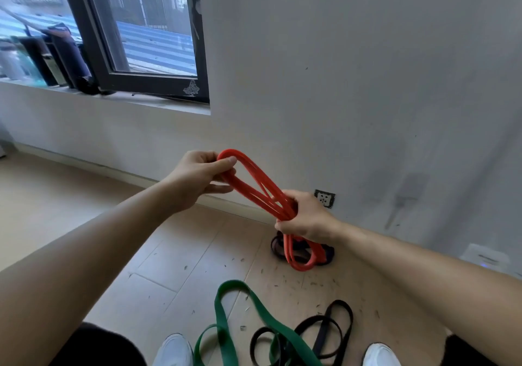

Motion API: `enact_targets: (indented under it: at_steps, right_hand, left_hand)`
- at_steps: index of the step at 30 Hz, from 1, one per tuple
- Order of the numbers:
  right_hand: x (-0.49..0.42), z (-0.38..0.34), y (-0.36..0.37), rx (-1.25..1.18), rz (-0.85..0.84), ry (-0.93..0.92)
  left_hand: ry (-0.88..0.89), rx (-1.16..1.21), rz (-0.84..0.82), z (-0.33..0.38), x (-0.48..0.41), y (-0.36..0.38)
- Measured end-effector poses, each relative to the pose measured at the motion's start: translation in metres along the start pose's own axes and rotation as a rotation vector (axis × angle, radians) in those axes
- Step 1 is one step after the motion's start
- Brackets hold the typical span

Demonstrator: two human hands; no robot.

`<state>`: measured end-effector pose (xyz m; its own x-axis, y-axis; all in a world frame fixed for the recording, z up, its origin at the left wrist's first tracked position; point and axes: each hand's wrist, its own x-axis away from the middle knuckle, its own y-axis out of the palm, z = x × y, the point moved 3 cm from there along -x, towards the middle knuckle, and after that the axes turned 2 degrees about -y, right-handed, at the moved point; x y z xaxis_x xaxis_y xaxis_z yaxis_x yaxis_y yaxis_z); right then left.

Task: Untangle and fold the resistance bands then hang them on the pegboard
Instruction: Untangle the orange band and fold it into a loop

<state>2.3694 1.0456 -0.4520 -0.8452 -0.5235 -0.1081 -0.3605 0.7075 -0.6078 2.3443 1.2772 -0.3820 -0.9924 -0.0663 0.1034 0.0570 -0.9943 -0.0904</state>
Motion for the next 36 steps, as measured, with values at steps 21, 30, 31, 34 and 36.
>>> enact_targets:
  at_steps: [21, 30, 31, 34, 36]
  right_hand:
    - [0.036, 0.272, 0.062, 0.138, -0.214, 0.422]
    - [0.002, 0.387, 0.069, 0.187, -0.338, 0.476]
    - [-0.005, 0.398, 0.069, 0.217, -0.352, 0.469]
    - [-0.025, 0.42, 0.071, 0.316, -0.361, 0.43]
    - [-0.029, 0.431, 0.081, 0.43, -0.326, 0.371]
  left_hand:
    - [-0.59, -0.051, -0.058, -0.322, -0.091, 0.089]
    - [-0.671, -0.052, 0.065, -0.424, -0.149, 0.146]
    - [-0.679, -0.055, 0.078, -0.431, -0.156, 0.15]
    - [-0.682, -0.061, 0.152, -0.45, -0.174, 0.158]
    - [-0.636, -0.163, 0.198, -0.457, -0.183, 0.159]
